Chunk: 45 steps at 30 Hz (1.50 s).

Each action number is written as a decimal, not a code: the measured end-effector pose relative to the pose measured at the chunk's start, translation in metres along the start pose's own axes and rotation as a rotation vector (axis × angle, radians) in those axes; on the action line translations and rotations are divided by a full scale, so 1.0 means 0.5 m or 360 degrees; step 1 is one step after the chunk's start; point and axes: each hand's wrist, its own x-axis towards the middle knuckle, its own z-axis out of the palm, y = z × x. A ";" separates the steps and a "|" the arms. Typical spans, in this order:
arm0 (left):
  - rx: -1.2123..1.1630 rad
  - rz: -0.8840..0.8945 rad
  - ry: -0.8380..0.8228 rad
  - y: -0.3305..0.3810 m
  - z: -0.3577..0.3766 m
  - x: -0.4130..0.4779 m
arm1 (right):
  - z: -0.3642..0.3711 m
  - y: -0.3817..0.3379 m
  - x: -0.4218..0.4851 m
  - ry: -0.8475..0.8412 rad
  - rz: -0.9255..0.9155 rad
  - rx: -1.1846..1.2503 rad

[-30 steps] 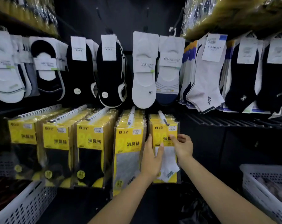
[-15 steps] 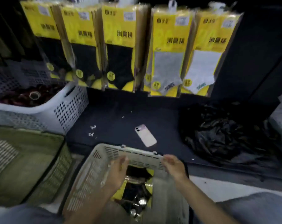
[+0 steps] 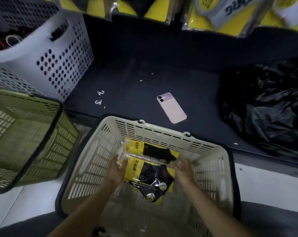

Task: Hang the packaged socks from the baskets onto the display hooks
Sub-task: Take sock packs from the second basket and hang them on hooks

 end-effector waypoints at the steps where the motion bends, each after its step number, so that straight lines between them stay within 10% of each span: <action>1: -0.0004 0.0007 -0.0019 0.004 0.002 0.014 | 0.007 -0.005 0.013 0.0021 0.0021 0.0048; 14: -0.0181 -0.0130 0.0002 -0.048 0.019 0.032 | -0.013 -0.022 0.009 -0.0191 -0.0225 0.0075; 26: 0.0017 -0.0178 -0.0142 -0.076 0.014 0.020 | 0.040 0.138 -0.051 -0.0049 0.0412 -0.0329; 34: 0.0241 -0.0281 -0.0156 -0.063 0.013 0.012 | 0.065 0.124 -0.065 0.0021 0.0597 0.0261; 45: -0.0184 -0.0446 -0.0134 -0.031 0.015 -0.022 | -0.011 0.053 -0.075 -0.0689 0.0617 0.0195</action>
